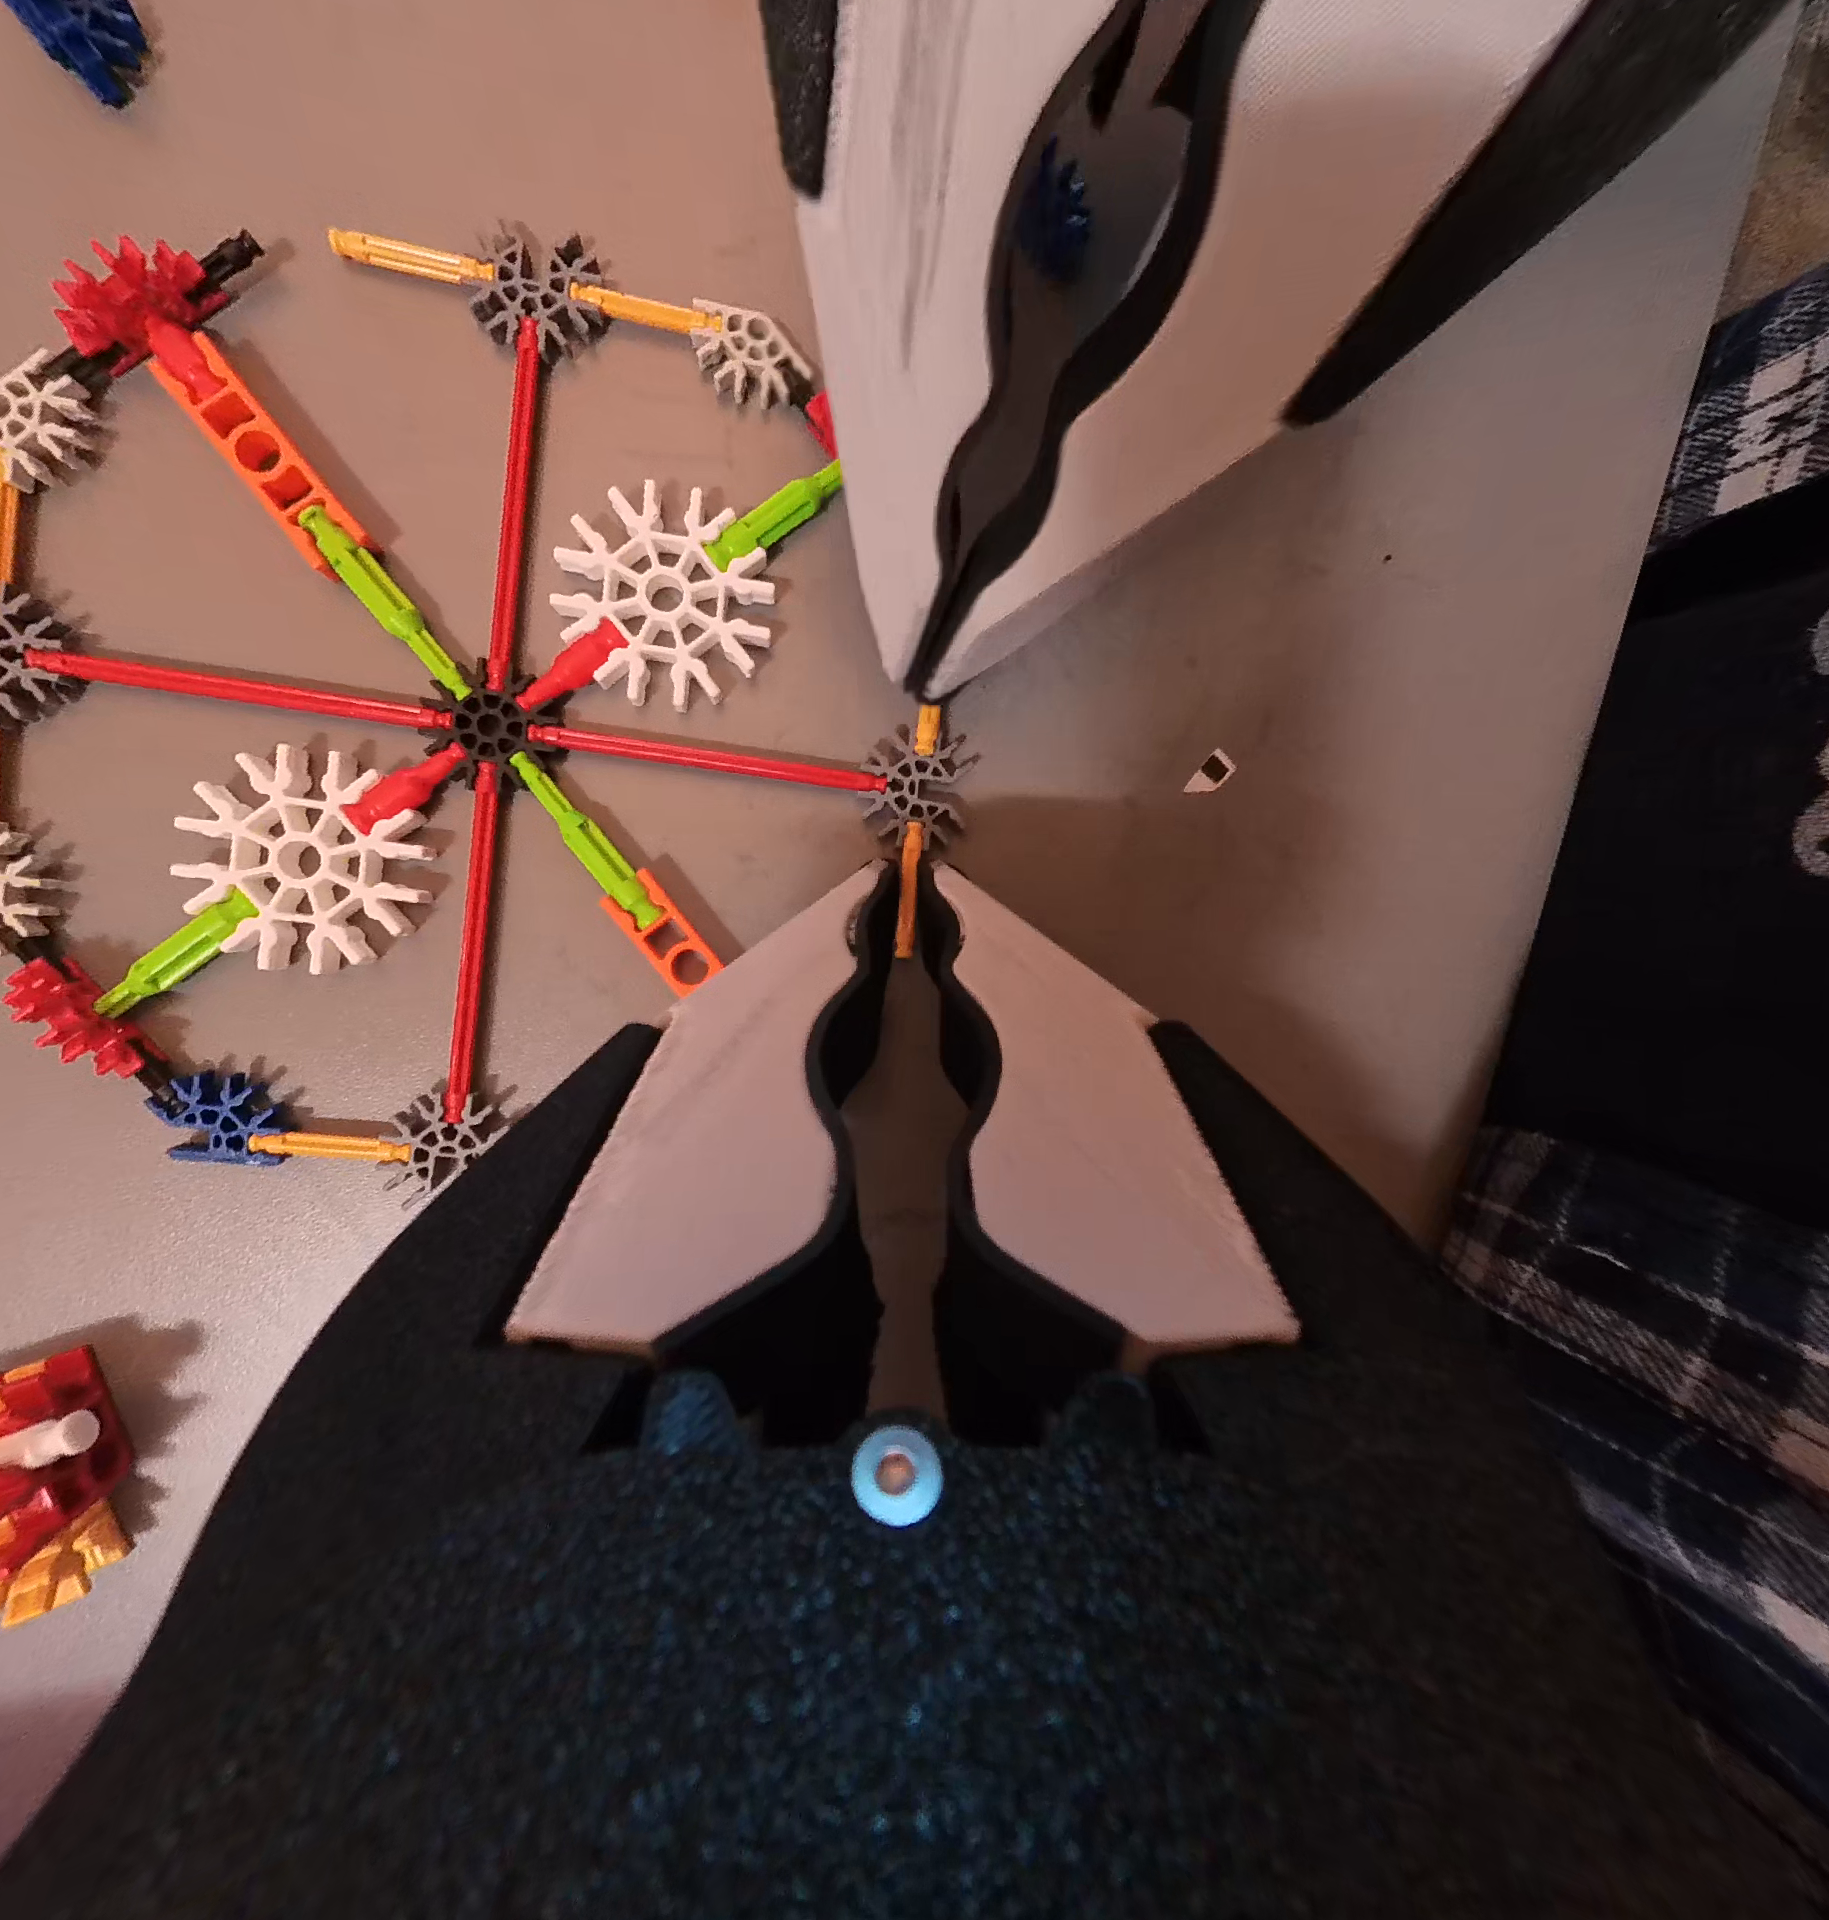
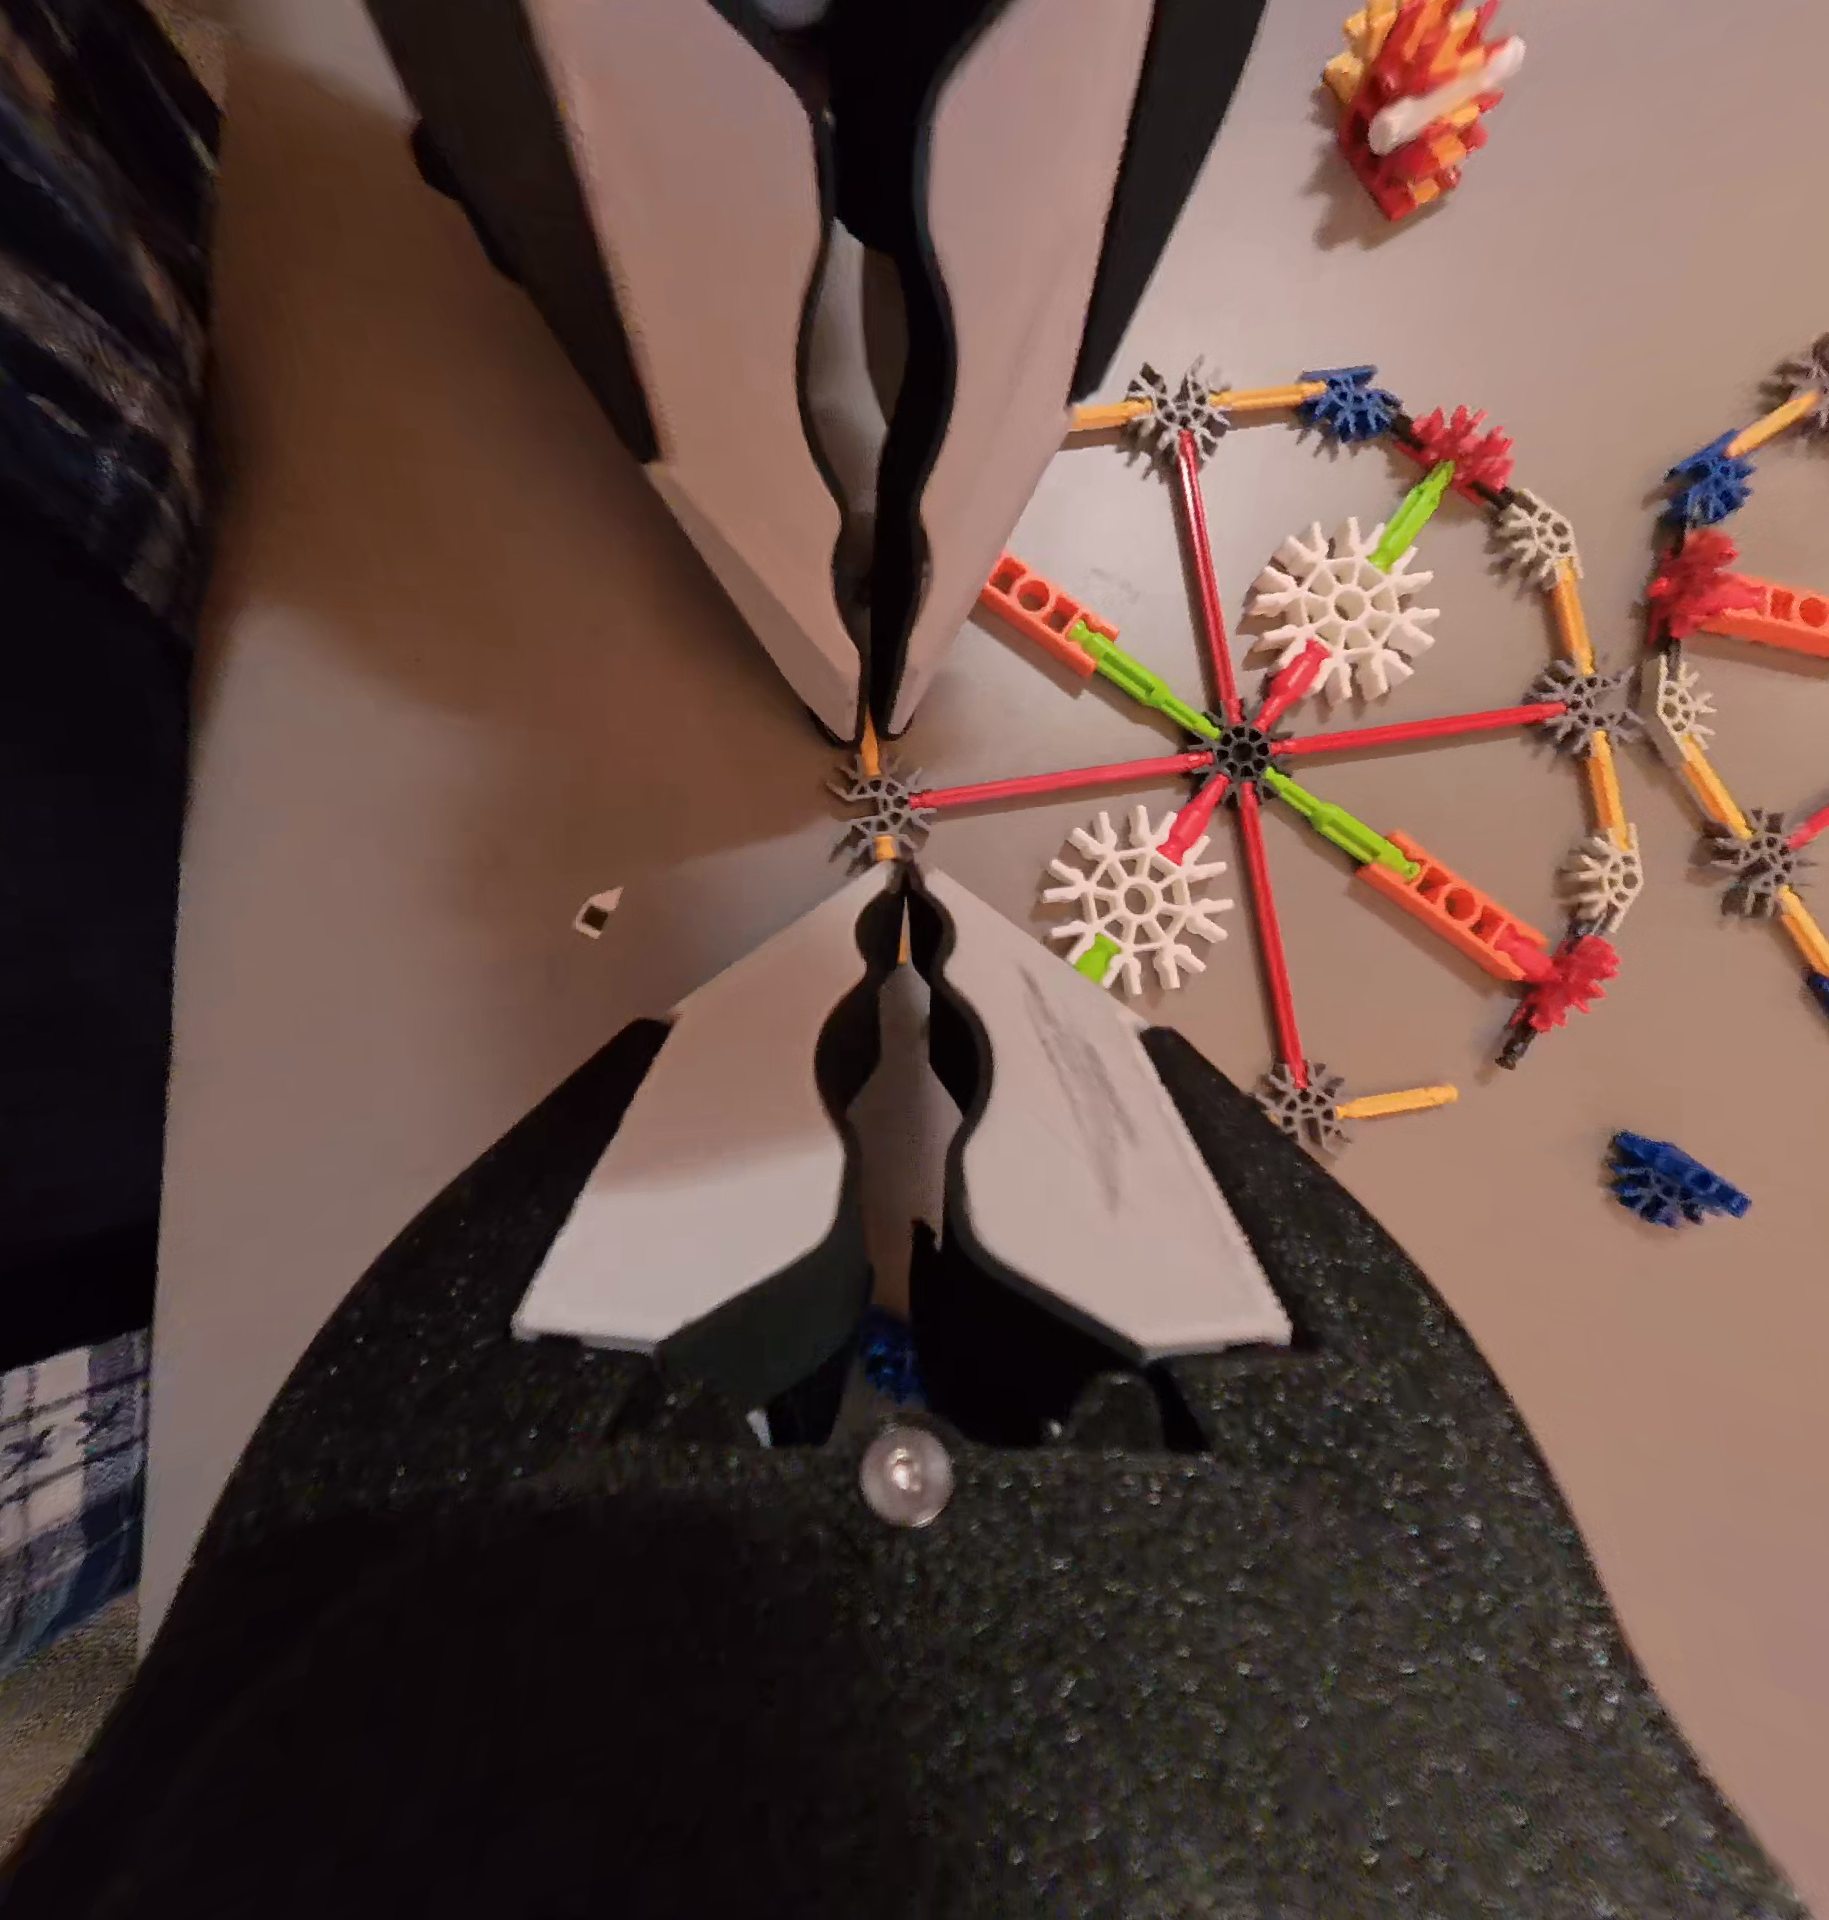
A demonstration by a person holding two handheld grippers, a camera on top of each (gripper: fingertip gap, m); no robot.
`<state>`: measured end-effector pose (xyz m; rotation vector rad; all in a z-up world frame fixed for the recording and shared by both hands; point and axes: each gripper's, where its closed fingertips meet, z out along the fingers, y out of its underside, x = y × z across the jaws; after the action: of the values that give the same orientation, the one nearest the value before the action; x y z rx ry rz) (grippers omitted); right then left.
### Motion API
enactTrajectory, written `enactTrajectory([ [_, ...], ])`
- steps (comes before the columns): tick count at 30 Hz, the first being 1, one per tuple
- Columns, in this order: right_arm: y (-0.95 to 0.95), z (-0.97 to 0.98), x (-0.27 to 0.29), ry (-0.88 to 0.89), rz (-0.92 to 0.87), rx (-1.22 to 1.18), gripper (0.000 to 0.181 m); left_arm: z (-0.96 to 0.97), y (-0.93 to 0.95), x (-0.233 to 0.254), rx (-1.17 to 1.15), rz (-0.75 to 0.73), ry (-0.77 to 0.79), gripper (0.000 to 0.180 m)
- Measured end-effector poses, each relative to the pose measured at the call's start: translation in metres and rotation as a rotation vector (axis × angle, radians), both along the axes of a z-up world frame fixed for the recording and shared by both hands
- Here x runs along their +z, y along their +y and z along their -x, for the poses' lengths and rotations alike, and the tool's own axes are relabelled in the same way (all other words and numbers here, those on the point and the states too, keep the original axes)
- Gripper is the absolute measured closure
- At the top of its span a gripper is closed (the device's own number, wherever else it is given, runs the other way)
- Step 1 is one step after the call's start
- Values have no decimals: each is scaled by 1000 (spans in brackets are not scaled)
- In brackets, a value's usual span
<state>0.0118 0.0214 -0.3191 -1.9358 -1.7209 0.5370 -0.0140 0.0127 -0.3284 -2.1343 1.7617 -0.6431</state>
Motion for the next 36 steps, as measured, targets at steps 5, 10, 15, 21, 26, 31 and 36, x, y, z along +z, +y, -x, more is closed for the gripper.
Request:
enactTrajectory([
  [5,-1,3,-6,3,31,-10,181,0,0,0,2,5,-2,178],
  [10,-3,2,-7,-29,56,-9,181,0,0,0,5,11,-10,178],
  [15,-4,3,-8,-119,75,-6,181,0,-1,0,8,27,-31,179],
  [21,-5,4,-9,-217,160,-28,181,1,-1,0,20,53,-73,179],
  [26,-5,4,-9,-267,185,-54,181,1,-1,0,59,83,-116,179],
  [31,-5,5,-9,-255,264,-123,181,1,-1,0,39,59,-123,179],
  [36,-6,5,-9,-277,341,-203,181,1,-1,1,37,51,-155,179],
])
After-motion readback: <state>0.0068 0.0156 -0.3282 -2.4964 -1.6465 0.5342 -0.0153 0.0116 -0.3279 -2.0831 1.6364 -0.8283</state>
